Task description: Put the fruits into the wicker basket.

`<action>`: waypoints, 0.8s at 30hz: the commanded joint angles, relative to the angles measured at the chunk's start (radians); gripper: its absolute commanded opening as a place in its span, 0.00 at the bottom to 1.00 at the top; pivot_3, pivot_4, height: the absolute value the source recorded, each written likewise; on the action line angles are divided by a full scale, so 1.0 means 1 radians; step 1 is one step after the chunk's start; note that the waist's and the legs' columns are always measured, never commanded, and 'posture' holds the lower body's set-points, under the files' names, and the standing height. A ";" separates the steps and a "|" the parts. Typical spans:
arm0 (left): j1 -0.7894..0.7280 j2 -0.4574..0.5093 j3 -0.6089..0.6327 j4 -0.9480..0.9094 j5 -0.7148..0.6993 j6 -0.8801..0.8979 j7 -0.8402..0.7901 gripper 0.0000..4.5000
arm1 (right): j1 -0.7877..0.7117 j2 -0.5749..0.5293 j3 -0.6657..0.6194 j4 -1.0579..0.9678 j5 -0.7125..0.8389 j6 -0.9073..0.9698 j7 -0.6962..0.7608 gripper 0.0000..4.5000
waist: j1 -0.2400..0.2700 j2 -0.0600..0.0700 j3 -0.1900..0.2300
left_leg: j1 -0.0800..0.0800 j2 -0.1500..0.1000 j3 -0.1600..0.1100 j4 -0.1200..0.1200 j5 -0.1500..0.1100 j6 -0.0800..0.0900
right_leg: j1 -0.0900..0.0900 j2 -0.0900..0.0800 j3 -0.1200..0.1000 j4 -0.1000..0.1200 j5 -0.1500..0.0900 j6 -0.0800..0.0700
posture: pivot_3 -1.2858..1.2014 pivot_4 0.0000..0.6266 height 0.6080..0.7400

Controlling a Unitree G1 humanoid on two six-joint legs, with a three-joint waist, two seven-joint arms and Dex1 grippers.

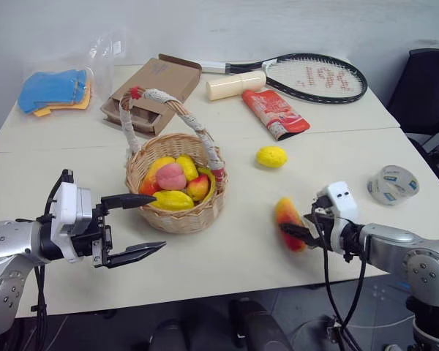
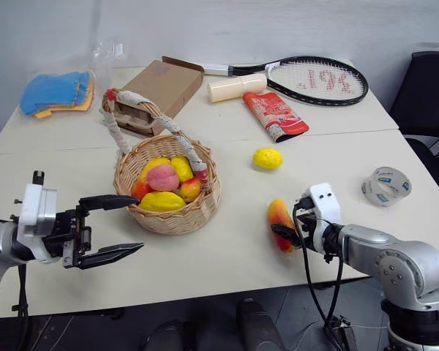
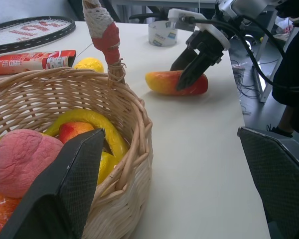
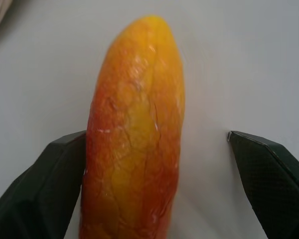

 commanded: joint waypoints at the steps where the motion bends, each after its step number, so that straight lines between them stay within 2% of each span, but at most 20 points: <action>1: 0.002 0.011 0.032 -0.024 -0.025 -0.005 0.003 1.00 | -0.021 -0.016 0.024 0.010 -0.003 -0.047 0.078 0.73 | -0.002 0.000 0.000 | 0.000 0.000 0.000 0.000 0.000 0.000 | 0.000 0.000 0.000 0.000 0.000 0.000 | 0.52 0.24 1.00; 3: 0.008 0.010 0.037 -0.026 -0.026 -0.007 0.005 1.00 | -0.035 -0.041 0.049 0.016 -0.026 -0.137 0.169 0.58 | -0.003 0.000 0.000 | 0.000 0.000 0.000 0.000 0.000 0.000 | 0.000 0.001 0.000 0.000 0.000 0.000 | 0.52 0.24 1.00; 6: 0.033 -0.010 0.063 -0.038 -0.054 -0.004 0.015 1.00 | -0.056 -0.127 0.080 0.006 -0.015 -0.267 0.415 0.40 | -0.002 0.002 0.001 | 0.000 0.000 0.000 0.000 0.000 0.000 | -0.001 0.005 0.001 0.000 0.000 0.000 | 0.52 0.24 1.00; 9: 0.088 -0.019 0.102 -0.038 -0.084 0.017 0.018 1.00 | -0.163 -0.188 0.124 -0.009 0.056 -0.315 0.658 0.40 | -0.006 0.002 0.001 | 0.000 0.000 0.000 0.000 0.000 0.001 | -0.001 0.007 0.003 0.000 0.001 0.001 | 0.52 0.24 1.00; 11: 0.117 -0.023 0.117 -0.034 -0.079 0.008 0.015 1.00 | -0.242 -0.210 0.200 -0.005 0.041 -0.344 0.764 0.40 | -0.005 0.001 0.001 | 0.002 0.000 -0.002 0.000 -0.001 0.001 | -0.001 0.009 0.008 0.000 0.001 0.002 | 0.52 0.24 1.00; 16: 0.175 -0.049 0.163 -0.042 -0.092 0.010 0.048 1.00 | -0.452 -0.152 0.403 0.053 -0.028 -0.403 0.928 0.40 | -0.005 0.001 0.001 | 0.003 0.002 -0.003 0.000 -0.003 0.003 | -0.002 0.010 0.010 0.001 0.002 0.000 | 0.52 0.24 1.00; 18: 0.205 -0.058 0.184 -0.046 -0.093 0.008 0.055 1.00 | -0.520 -0.108 0.484 0.082 -0.085 -0.415 0.929 0.40 | -0.005 0.001 0.001 | 0.003 0.001 -0.001 0.000 -0.002 0.002 | -0.002 0.010 0.011 0.001 0.002 0.000 | 0.52 0.24 1.00; 22: 0.258 -0.096 0.236 -0.064 -0.088 -0.021 0.078 1.00 | -0.610 0.147 0.506 0.181 -0.195 -0.420 0.660 0.40 | -0.021 0.000 0.001 | 0.001 0.002 0.001 0.001 -0.002 0.001 | -0.005 0.006 0.012 0.002 0.002 0.000 | 0.52 0.24 1.00; 24: 0.290 -0.115 0.260 -0.065 -0.056 -0.072 0.055 1.00 | -0.636 0.222 0.520 0.203 -0.280 -0.462 0.571 0.40 | -0.028 0.000 0.001 | 0.001 0.002 0.001 0.001 -0.002 0.000 | -0.007 0.006 0.012 0.003 0.001 -0.001 | 0.52 0.24 1.00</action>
